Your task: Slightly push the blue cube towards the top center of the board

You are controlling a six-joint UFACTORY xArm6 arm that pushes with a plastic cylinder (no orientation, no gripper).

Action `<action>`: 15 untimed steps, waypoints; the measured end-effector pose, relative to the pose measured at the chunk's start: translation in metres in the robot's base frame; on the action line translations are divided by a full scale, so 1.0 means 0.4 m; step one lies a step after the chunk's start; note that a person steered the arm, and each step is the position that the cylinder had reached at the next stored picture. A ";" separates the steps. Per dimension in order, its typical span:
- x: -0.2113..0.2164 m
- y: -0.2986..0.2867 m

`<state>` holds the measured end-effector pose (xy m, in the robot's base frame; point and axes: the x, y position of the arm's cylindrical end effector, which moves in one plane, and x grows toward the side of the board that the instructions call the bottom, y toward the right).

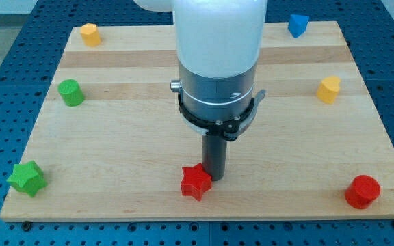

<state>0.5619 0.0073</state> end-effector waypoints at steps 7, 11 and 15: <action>-0.633 0.455; -0.716 -0.011; -0.778 -0.050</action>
<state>0.2507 -0.0127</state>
